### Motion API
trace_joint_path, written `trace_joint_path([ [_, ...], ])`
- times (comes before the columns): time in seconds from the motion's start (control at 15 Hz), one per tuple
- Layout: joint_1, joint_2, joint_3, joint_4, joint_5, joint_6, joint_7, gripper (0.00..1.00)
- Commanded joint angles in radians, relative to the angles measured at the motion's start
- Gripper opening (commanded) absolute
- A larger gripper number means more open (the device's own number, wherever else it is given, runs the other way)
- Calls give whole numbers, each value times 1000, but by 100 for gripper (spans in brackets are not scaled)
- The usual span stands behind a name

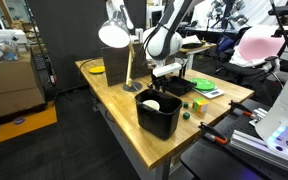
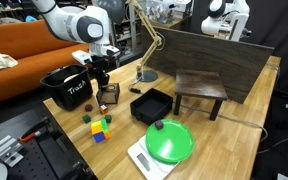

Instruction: Pick the Rubik's cube on the object and put it on the table

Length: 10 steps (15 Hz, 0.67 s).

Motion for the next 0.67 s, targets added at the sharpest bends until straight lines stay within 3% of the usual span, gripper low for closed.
trace_joint_path([
  [0.0,51,-65,-62,-32,-52,-9,82,8],
  [0.33,72,-167,-102,-90,-113,-32,260,8],
  [0.6,56,-210,-83,-165,-128,-82,415,8],
])
